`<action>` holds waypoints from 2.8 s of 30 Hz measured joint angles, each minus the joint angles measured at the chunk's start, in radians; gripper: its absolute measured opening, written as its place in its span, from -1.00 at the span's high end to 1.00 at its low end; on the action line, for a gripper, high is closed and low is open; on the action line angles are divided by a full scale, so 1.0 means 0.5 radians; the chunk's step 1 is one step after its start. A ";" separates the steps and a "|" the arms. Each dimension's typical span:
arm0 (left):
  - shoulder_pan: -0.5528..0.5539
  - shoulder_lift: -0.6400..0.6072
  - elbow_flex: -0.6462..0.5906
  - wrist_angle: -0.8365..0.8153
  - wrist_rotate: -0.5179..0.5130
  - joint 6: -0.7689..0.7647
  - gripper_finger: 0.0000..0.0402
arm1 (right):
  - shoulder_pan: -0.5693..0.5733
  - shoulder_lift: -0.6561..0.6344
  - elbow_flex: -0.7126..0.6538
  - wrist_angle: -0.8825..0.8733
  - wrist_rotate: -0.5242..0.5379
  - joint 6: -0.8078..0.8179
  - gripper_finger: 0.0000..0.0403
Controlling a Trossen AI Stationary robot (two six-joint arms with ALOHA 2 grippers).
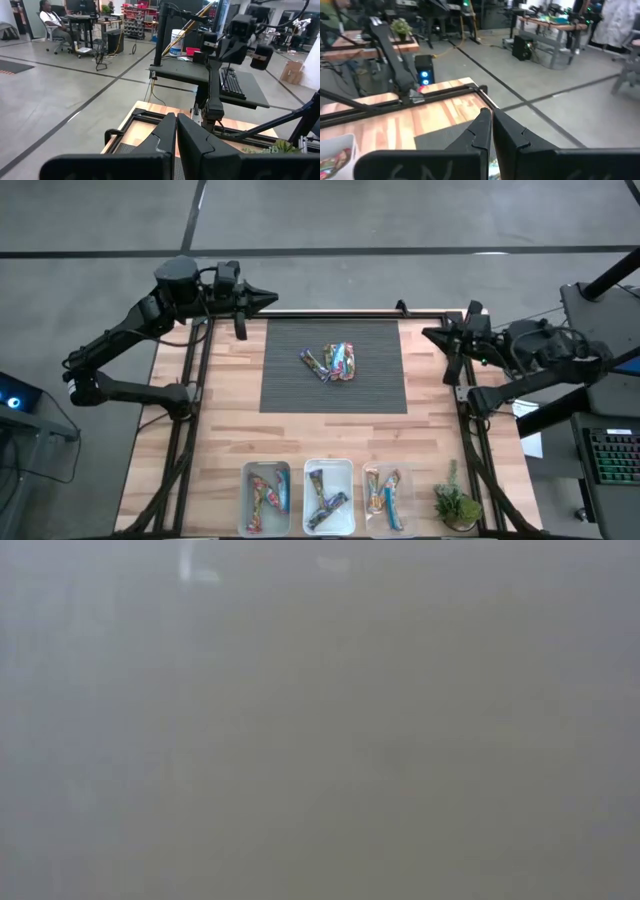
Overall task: Pick and place Granola Bars by type
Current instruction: Put the blue granola bar into the white bin
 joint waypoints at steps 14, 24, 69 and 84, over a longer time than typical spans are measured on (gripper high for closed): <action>-0.001 0.000 0.000 -0.002 -0.001 0.000 1.00 | -0.141 -0.187 -0.390 -0.013 -0.068 0.334 0.96; 0.005 0.031 -0.001 -0.053 -0.058 -0.115 1.00 | -0.193 -0.184 -0.387 -0.244 -0.067 0.488 0.96; 0.045 0.792 0.824 -1.176 -0.251 0.059 0.39 | -0.551 -0.006 -0.379 -0.671 -0.542 0.774 0.96; 0.006 1.202 0.826 -1.614 -0.273 0.513 0.04 | -0.550 -0.006 -0.379 -0.669 -0.579 0.774 0.96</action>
